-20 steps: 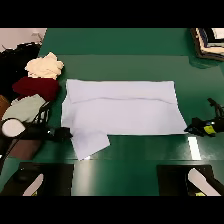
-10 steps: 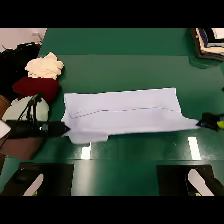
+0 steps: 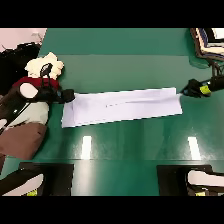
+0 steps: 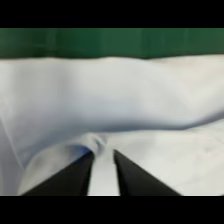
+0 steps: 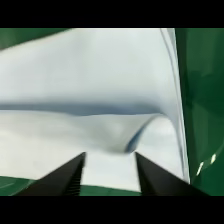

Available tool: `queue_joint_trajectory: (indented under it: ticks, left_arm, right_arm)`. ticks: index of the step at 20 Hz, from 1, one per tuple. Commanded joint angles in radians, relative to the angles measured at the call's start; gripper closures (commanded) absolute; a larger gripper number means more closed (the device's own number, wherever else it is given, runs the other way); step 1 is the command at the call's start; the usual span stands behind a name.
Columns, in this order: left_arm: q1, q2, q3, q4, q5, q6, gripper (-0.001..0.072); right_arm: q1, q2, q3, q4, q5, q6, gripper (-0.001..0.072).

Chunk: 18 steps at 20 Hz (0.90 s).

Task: Fold the shirts.

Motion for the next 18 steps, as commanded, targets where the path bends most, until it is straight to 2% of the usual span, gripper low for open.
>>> queue_joint_trajectory:
  ticks: [1,4,5,7,8,10,13,18]
  left_arm:
    - [0.0,-0.087,0.083,0.0,0.048,0.005,0.0018]
    - [0.0,-0.08,0.156,0.0,-0.078,0.006,0.004]
    - [0.0,-0.08,0.173,-0.017,-0.122,0.006,0.0102]
    - [0.0,-0.08,0.176,-0.053,-0.159,0.006,0.0627]
    - [0.0,-0.08,0.176,-0.066,-0.166,0.006,0.0685]
    - [-0.006,-0.082,0.176,-0.109,-0.162,0.006,0.0685]
    - [-0.086,-0.098,0.176,-0.117,-0.098,-0.007,0.0685]
    - [-0.285,-0.201,0.19,-0.151,0.086,-0.038,0.0686]
  right_arm:
    - [0.001,-0.146,0.132,0.107,0.018,-0.002,0.0244]
    - [-0.045,-0.156,0.136,0.1,0.069,-0.06,0.0245]
    - [-0.076,-0.153,0.12,0.099,0.084,-0.078,0.0245]
    - [-0.142,-0.153,0.074,0.1,0.101,-0.109,0.0245]
    - [-0.174,-0.153,0.043,0.104,0.092,-0.124,0.0243]
    - [-0.227,-0.161,-0.015,0.109,0.058,-0.175,0.0178]
    - [-0.25,-0.234,-0.03,0.119,0.087,-0.193,0.0179]
    - [-0.153,-0.338,-0.024,0.24,0.119,-0.228,0.02]
